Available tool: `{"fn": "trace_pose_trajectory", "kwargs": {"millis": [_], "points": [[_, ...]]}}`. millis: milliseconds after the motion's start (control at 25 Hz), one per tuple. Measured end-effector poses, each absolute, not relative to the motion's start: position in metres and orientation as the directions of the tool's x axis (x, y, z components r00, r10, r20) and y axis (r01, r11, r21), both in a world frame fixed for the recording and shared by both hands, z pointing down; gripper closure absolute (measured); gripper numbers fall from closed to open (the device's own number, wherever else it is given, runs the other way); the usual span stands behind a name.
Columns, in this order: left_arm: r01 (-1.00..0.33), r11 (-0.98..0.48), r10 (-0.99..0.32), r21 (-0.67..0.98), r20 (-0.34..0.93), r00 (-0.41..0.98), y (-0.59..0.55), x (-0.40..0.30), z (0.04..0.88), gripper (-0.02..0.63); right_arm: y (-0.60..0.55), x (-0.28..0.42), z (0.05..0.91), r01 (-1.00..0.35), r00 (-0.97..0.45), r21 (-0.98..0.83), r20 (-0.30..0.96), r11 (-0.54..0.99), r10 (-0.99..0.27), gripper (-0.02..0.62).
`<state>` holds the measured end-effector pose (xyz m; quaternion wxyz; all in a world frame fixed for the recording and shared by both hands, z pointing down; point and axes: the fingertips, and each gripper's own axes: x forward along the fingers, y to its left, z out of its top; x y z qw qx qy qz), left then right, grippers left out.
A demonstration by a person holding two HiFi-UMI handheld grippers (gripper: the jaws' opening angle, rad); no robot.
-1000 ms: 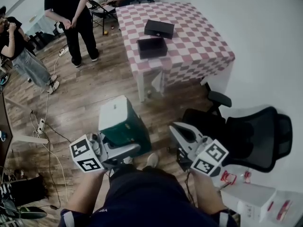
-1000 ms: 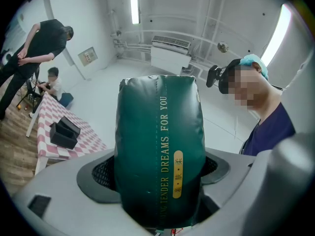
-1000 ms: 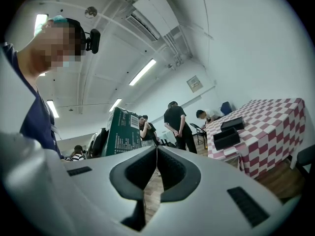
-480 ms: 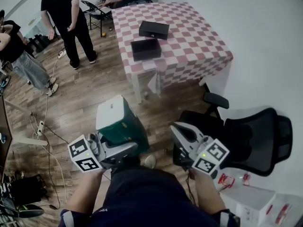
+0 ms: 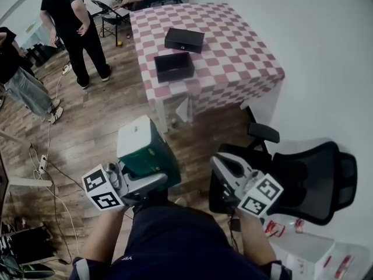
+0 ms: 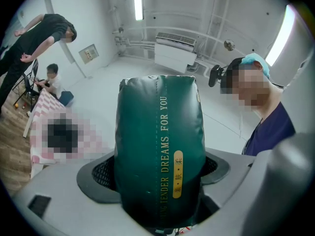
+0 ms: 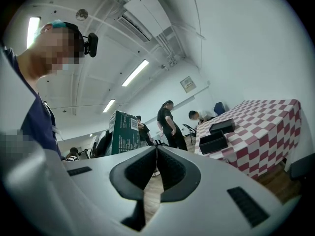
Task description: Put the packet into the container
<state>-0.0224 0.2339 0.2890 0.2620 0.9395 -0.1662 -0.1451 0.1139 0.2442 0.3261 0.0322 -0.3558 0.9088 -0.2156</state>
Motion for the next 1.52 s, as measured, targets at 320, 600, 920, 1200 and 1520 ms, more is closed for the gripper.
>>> {"fn": "trace_pose_trajectory", "kwargs": {"millis": [320, 600, 920, 1200, 1520], "points": [[-0.236, -0.782, -0.395, 0.576, -0.166, 0.904, 0.128, -0.059, 0.313, 0.14, 0.138, 0.07, 0.346, -0.63, -0.754, -0.435, 0.142, 0.644, -0.641, 0.577], [-0.235, -0.782, -0.376, 0.578, -0.136, 0.917, 0.023, -0.092, 0.321, 0.14, 0.036, 0.032, 0.354, -0.65, -0.737, -0.453, 0.181, 0.61, -0.651, 0.577], [-0.193, -0.788, -0.328, 0.585, -0.132, 0.935, -0.072, -0.117, 0.324, 0.14, -0.052, 0.014, 0.35, -0.708, -0.677, -0.448, 0.212, 0.546, -0.704, 0.577], [-0.167, -0.793, -0.303, 0.586, -0.141, 0.943, -0.127, -0.124, 0.323, 0.14, -0.094, 0.008, 0.351, -0.737, -0.644, -0.448, 0.237, 0.506, -0.727, 0.578], [-0.181, -0.789, -0.301, 0.587, -0.114, 0.947, -0.167, -0.113, 0.329, 0.14, -0.125, 0.016, 0.353, -0.736, -0.643, -0.463, 0.246, 0.495, -0.725, 0.578]]}}
